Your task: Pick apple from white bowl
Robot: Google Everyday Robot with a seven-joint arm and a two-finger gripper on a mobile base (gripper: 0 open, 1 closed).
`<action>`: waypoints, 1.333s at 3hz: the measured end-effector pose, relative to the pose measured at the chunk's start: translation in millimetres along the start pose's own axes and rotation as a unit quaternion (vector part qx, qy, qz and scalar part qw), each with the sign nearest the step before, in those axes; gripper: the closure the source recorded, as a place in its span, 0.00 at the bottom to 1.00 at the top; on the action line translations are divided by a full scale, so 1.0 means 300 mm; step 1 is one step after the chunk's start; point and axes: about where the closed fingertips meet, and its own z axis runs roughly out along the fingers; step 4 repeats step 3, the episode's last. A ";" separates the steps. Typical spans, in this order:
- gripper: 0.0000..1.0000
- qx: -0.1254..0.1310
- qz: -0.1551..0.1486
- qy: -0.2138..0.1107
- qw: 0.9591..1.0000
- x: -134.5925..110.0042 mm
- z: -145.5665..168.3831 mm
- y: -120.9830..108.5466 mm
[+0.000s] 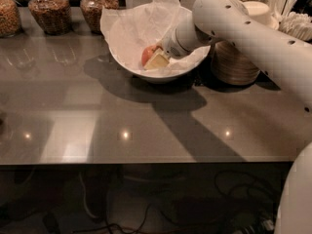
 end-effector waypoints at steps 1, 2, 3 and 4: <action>1.00 0.012 -0.010 -0.015 1.000 -0.044 -0.069 -0.013; 1.00 0.028 -0.021 -0.028 0.999 -0.082 -0.182 -0.030; 1.00 0.036 -0.030 -0.038 0.998 -0.093 -0.330 -0.034; 1.00 0.036 -0.030 -0.038 0.998 -0.093 -0.330 -0.034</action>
Offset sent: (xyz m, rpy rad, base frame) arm -0.0320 -0.0379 0.0987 0.0335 -0.1484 -0.0015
